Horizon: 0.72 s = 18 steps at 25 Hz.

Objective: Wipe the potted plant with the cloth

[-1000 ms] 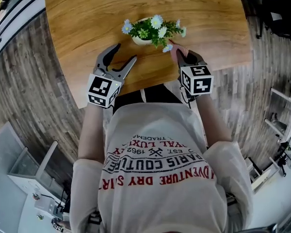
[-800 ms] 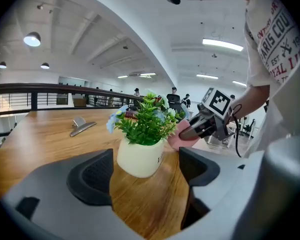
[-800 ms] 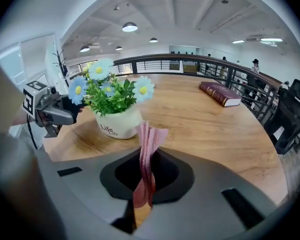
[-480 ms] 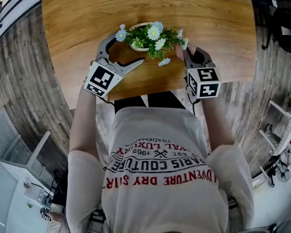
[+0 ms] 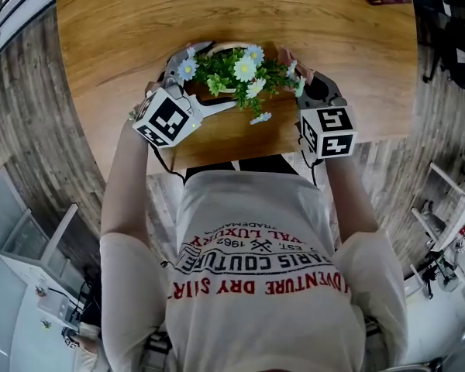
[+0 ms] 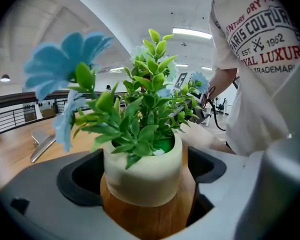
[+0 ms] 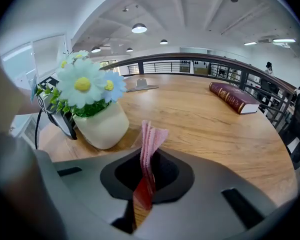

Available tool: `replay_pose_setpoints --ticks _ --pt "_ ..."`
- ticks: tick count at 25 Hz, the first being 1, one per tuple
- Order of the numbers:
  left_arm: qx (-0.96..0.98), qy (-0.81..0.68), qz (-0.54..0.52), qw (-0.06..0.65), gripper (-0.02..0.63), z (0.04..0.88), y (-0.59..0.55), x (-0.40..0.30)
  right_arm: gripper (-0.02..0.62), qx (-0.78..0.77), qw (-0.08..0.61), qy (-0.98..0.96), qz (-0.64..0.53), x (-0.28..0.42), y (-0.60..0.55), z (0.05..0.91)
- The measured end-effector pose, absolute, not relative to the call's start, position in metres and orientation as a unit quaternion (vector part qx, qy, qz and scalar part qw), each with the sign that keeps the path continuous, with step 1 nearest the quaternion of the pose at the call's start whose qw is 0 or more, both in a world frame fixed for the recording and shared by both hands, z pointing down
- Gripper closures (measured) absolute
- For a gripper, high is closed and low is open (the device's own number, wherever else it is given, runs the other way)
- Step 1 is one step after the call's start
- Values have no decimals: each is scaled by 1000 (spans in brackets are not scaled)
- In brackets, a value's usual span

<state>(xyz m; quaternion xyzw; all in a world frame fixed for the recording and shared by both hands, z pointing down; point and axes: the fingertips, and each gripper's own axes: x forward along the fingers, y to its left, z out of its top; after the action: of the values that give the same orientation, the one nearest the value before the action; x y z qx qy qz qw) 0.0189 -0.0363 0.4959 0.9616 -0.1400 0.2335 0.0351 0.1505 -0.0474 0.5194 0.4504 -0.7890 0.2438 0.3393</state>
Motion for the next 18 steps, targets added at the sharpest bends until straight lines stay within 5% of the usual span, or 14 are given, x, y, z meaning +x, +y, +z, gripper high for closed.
replay_pose_setpoints --ticks 18 --pt "975 -26 218 18 94 488 -39 50 555 458 329 -791 236 152 -46 524"
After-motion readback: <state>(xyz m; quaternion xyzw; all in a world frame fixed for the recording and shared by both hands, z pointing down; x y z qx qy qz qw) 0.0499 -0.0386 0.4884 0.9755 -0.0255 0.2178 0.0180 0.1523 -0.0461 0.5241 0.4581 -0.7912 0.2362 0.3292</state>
